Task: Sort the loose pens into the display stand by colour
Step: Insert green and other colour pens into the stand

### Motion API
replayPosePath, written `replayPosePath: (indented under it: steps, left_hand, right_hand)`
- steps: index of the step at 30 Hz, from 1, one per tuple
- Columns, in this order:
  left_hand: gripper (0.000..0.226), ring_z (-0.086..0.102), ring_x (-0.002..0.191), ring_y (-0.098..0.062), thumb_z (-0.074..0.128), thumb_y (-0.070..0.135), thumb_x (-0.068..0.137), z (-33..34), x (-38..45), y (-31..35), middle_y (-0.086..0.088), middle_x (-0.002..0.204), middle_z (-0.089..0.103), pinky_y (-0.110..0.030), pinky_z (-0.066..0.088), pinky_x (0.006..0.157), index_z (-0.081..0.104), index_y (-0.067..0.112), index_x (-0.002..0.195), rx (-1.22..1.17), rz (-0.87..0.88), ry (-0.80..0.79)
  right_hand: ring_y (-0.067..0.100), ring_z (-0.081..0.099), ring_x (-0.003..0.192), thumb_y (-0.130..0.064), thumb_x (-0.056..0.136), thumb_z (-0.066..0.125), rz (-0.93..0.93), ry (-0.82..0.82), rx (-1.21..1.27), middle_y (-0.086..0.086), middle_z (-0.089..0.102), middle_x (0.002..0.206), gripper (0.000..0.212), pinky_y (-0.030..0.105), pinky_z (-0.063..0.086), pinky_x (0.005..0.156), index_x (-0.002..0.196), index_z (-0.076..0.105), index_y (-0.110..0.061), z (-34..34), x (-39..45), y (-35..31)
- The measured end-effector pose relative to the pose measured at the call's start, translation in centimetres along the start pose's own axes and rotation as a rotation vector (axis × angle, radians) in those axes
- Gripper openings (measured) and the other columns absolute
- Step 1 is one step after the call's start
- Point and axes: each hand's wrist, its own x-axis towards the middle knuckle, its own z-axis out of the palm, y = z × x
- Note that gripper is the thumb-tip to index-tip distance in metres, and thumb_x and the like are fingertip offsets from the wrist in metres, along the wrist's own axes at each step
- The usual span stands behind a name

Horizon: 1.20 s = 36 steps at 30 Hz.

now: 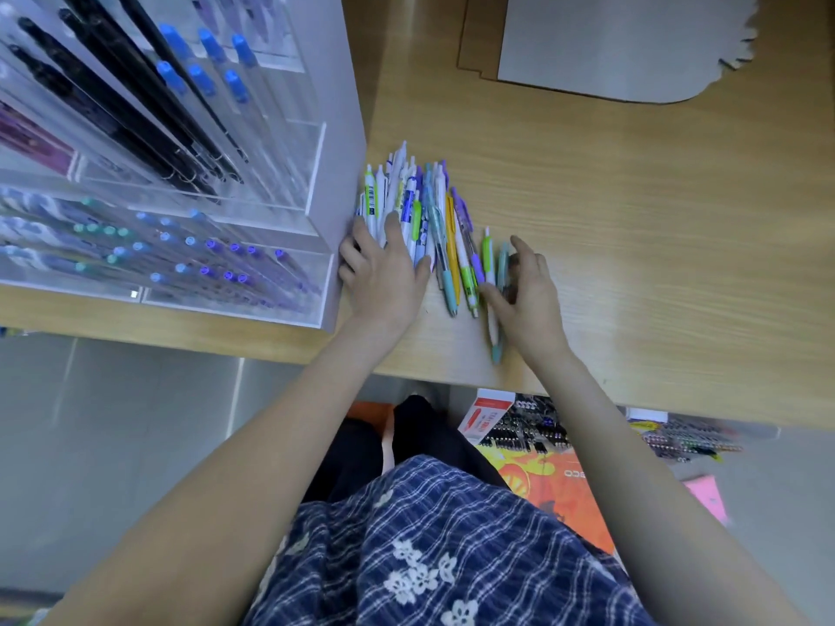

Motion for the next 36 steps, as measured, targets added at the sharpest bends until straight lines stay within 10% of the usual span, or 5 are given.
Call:
replayPosePath:
  steps: [14,22,36]
  left_hand:
    - [0.078,0.04,0.109,-0.033,0.057,0.04,0.087,-0.8,0.7,0.3,-0.024,0.127,0.037,-0.035,0.034,0.091,0.018,-0.004,0.139,0.323,0.105,0.075]
    - [0.054,0.042,0.12,-0.035,0.049,0.023,0.096,-3.0,1.6,0.2,-0.023,0.131,0.034,-0.036,0.039,0.095,0.026,-0.012,0.131,0.259,0.045,-0.176]
    - [0.048,0.044,0.113,-0.03,0.041,-0.004,0.089,-4.4,-0.5,-1.2,-0.02,0.127,0.035,-0.024,0.034,0.07,0.028,-0.002,0.134,0.1,0.094,0.005]
  right_hand:
    - [0.037,0.047,0.111,-0.019,0.078,0.07,0.159,-0.148,-0.306,0.02,0.039,0.124,0.059,0.036,0.039,0.085,0.122,0.037,0.003,0.5,3.3,-3.2]
    - [0.036,0.041,0.117,-0.016,0.087,0.058,0.1,-0.079,-0.528,0.022,0.042,0.126,0.047,0.035,0.033,0.095,0.123,0.037,0.005,0.4,3.8,-3.2]
    - [0.037,0.055,0.084,-0.008,0.088,0.046,0.171,0.093,0.048,0.023,0.056,0.092,0.012,0.038,0.037,0.069,0.097,0.05,-0.001,-3.9,3.7,-2.8]
